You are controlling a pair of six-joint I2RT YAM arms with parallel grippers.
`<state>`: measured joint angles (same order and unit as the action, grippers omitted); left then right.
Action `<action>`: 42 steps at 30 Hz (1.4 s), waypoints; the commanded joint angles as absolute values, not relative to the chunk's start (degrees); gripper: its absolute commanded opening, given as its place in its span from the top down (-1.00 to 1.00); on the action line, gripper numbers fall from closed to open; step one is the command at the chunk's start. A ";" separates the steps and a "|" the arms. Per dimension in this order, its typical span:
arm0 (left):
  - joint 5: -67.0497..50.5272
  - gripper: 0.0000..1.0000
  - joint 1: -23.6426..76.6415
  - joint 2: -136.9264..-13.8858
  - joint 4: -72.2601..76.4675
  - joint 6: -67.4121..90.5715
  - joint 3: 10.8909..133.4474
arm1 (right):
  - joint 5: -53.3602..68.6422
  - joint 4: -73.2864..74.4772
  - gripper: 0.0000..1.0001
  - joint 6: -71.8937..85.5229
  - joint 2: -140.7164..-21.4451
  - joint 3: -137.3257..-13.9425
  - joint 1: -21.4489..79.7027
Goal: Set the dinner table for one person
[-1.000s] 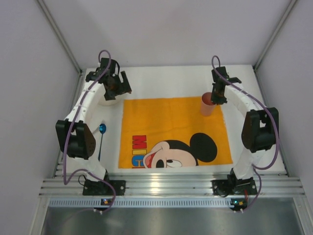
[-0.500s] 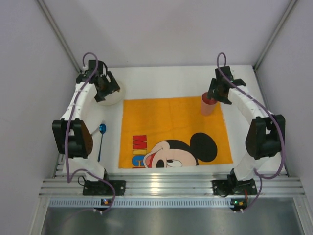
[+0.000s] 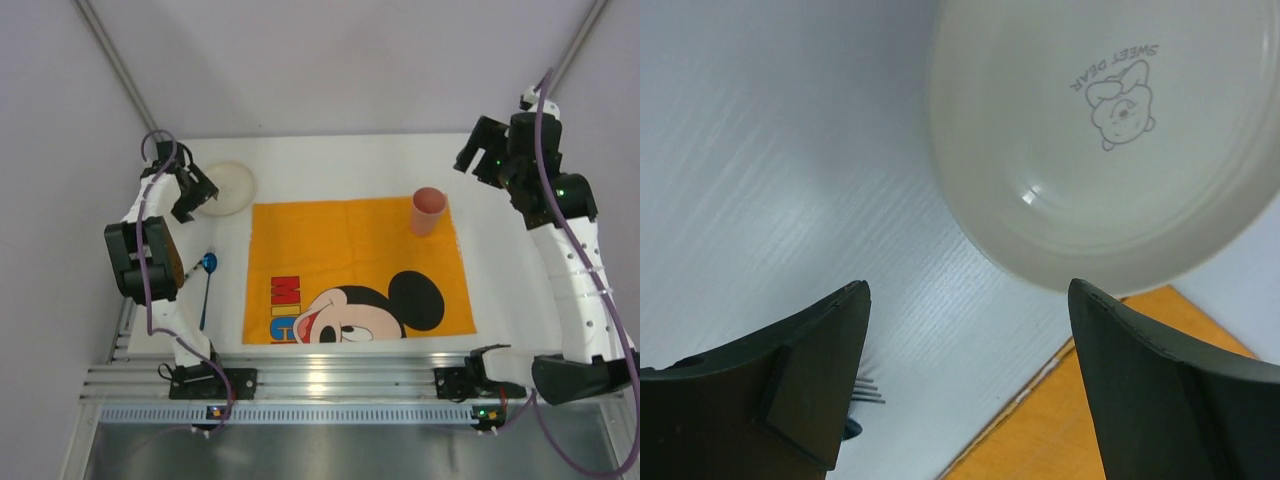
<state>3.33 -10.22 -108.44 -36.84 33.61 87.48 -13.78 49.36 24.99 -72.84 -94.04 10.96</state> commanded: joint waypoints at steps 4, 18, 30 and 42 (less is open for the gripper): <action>1.76 -0.70 -10.63 -114.34 -26.99 35.59 87.54 | -12.83 57.12 -0.70 23.99 -64.70 -85.44 10.72; 1.06 0.82 -10.72 -123.92 -25.40 38.32 92.02 | -13.45 60.56 -0.68 24.08 -62.14 -82.44 10.72; -10.97 1.00 -9.85 -115.58 -26.10 36.21 92.90 | -10.55 56.87 -0.66 23.47 -64.16 -82.88 10.81; -24.52 1.00 10.18 -104.24 -29.09 30.32 85.00 | -7.47 54.84 -0.65 22.32 -62.23 -80.25 10.81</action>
